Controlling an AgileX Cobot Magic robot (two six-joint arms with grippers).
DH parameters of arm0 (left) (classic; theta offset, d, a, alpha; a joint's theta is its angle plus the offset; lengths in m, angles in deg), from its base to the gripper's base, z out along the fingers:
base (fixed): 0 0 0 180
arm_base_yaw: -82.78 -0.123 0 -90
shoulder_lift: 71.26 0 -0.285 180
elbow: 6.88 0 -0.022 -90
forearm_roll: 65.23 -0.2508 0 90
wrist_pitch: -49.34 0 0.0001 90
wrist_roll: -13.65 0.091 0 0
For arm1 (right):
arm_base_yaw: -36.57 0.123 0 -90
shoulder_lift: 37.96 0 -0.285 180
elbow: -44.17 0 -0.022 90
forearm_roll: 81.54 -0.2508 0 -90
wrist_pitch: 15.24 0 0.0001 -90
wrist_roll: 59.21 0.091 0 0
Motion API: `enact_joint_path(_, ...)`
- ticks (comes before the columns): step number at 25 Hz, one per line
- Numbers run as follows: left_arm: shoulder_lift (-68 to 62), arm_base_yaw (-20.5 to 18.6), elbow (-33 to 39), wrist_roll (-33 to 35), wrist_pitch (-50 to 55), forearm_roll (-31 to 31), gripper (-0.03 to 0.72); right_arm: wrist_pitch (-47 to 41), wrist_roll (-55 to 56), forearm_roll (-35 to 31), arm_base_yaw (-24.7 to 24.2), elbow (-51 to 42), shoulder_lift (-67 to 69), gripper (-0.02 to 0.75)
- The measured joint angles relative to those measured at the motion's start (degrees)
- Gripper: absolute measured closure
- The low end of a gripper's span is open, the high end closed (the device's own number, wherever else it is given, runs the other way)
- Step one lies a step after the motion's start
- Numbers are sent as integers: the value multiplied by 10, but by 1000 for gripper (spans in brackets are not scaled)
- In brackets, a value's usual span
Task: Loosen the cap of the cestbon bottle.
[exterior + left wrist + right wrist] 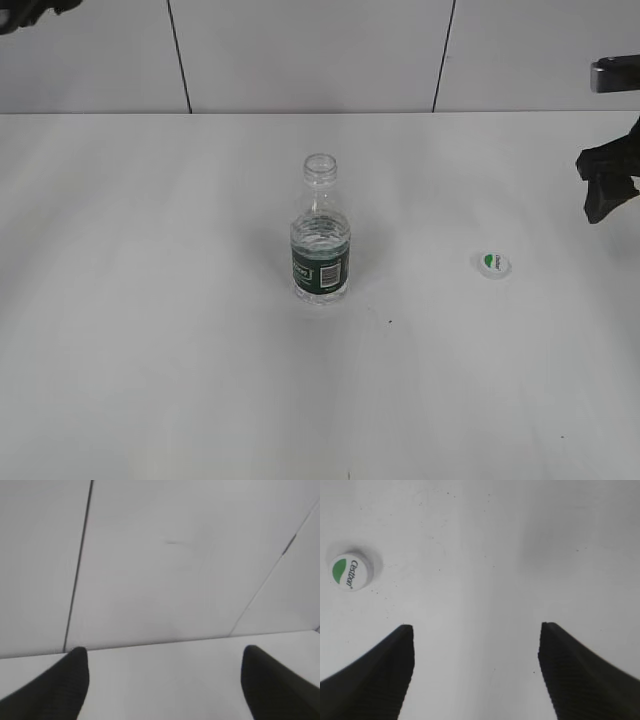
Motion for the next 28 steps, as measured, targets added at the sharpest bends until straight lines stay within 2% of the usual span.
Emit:
enact_joint_path(4,0,14,42,211,62,186,127,0,0,0,0,0,0,148)
enact_joint_path(8,0,39,63,396,170,338,129,0,0,0,0,0,0,148)
enact_joint_path(11,0,61,63,488,226,433,129,0,0,0,0,0,0,148)
enact_joint_path(15,1,81,62,518,312,476,134,0,0,0,0,0,0,148)
enact_joint_path(20,1,83,23,523,499,480,197,0,0,0,0,0,0,148)
enact_joint_path(28,6,82,-6,524,599,482,221,0,0,0,0,0,0,148)
